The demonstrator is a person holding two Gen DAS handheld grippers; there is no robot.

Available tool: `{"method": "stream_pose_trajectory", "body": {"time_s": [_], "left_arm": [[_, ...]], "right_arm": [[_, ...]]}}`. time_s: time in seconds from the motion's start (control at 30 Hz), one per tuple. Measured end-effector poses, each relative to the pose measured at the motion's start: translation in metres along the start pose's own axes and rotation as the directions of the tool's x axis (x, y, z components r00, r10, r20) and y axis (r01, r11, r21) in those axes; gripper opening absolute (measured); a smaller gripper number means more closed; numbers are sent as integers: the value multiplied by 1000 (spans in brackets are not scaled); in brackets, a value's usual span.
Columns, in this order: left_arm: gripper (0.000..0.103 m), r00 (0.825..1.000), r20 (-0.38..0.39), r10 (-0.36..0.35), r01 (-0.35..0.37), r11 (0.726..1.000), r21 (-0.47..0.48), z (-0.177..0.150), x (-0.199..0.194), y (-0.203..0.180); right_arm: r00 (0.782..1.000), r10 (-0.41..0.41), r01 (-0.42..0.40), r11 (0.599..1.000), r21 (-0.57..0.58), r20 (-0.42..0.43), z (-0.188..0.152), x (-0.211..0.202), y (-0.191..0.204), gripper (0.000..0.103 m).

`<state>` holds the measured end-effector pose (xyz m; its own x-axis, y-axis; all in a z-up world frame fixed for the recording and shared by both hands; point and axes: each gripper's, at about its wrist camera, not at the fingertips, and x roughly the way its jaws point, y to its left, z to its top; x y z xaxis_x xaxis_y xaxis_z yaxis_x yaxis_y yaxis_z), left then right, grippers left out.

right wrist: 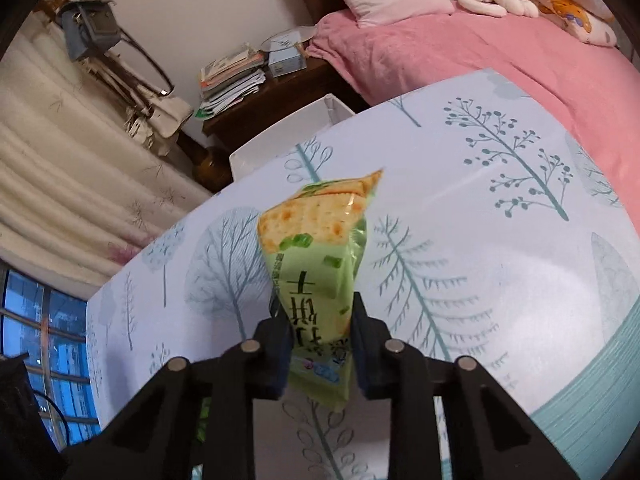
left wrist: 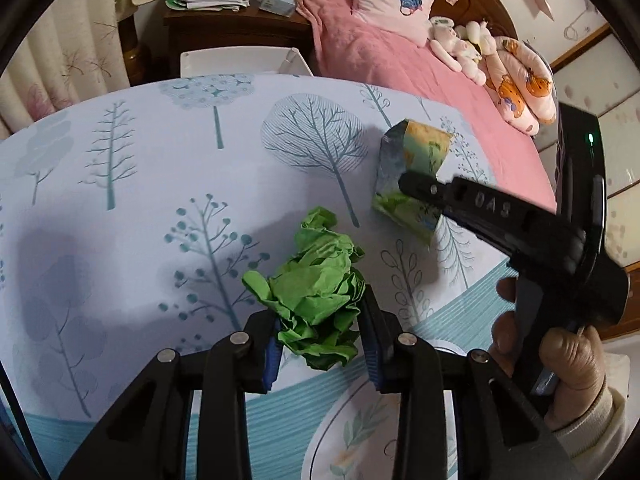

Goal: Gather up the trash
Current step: 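Carry green paper and snack bag over the bin and open both tools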

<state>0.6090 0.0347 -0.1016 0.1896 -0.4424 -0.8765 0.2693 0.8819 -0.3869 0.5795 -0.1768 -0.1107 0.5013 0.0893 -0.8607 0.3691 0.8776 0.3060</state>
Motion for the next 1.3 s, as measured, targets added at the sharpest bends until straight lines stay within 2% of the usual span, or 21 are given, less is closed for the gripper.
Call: {"method": "stream_pose_trajectory", "body": {"time_s": [0.13,0.27,0.47,0.6,0.87,1.1,1.3], "left_arm": [[32,1000,27,7,-7,1000,5,-13,-21,-8],[32,998,54,15,-17,999,32,-31,-50,-24],[32,997,70,19,-24,997,71,-89,-98,-64],[32,996,84,23,-30,996,88,-144,-131,-97],[32,989,145,27,-38,997,71,-263,-180,-156],[32,983,170,64,-68,998,14,-375,-194,-198],[32,984,133,115,-118,993,13,-447,-187,-212]], "right_arm": [[999,33,-33,999,-31,11,-16,-24,2,18],[996,83,-81,995,-50,26,-44,-69,0,18],[987,156,-152,986,-69,46,-102,-151,-16,17],[978,205,-202,977,-61,37,-151,-204,-40,17],[965,263,-258,956,-136,17,-240,-300,-97,17],[960,279,-278,932,-230,-32,-309,-352,-141,17],[956,276,-292,920,-261,-99,-364,-366,-172,17]]}}
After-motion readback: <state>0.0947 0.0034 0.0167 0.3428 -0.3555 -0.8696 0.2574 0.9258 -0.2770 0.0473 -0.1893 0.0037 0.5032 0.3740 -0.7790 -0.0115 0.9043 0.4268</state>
